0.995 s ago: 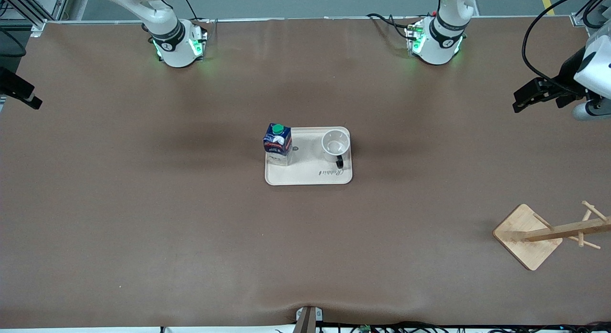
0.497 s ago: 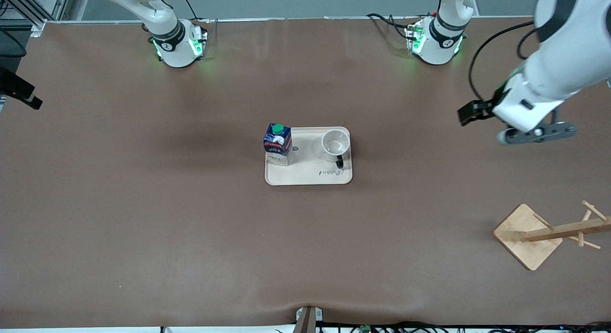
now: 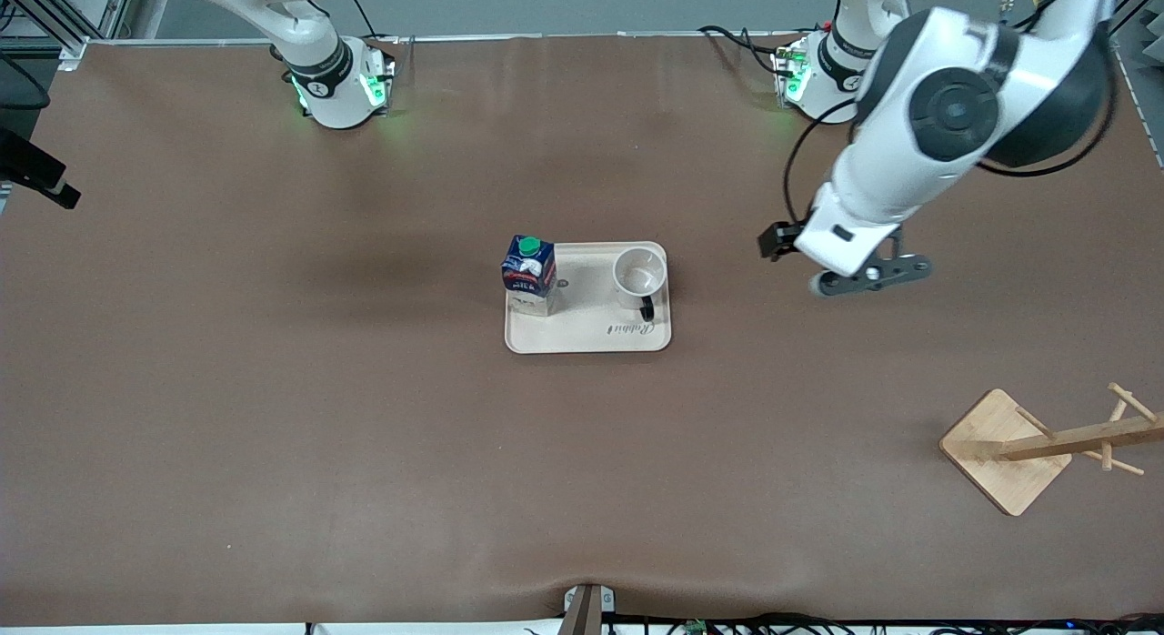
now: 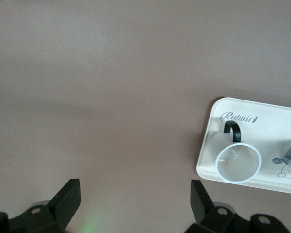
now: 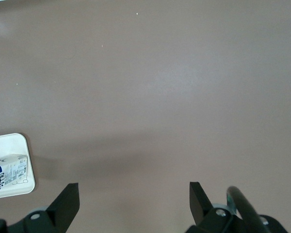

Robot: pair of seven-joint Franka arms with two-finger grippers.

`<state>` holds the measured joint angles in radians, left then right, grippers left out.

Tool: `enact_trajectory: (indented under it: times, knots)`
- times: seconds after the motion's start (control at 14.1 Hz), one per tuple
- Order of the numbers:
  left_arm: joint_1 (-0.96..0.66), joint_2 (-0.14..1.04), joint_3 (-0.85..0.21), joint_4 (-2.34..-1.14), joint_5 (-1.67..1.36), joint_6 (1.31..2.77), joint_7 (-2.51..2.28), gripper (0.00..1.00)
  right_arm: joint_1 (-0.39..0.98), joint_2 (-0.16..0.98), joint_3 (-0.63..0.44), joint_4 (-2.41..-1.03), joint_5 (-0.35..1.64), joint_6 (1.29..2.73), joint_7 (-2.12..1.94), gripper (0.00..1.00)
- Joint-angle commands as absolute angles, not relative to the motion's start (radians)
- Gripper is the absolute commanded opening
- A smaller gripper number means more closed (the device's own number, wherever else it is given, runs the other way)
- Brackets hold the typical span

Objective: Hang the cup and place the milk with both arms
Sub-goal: 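Reach the left gripper toward the white mug on the tray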

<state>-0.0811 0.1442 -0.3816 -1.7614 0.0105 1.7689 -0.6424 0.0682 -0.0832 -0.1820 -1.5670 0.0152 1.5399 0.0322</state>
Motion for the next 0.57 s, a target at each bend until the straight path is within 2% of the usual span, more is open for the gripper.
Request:
enact_trajectory:
  times: [0.0,0.14,0.5]
  knots:
    - [-0.101,0.153,-0.419,-1.866,0.028,1.892,-0.712,1.00,0.060,-0.086,-0.178,-1.565,0.020,1.539,0.046,1.00]
    - [-0.147,0.182,-0.420,-1.913,0.028,1.978,-0.759,1.00,0.060,-0.086,-0.178,-1.565,0.020,1.540,0.046,1.00]
    - [-0.233,0.307,-0.419,-1.927,0.078,2.092,-0.885,1.00,0.060,-0.086,-0.176,-1.565,0.020,1.539,0.046,1.00]
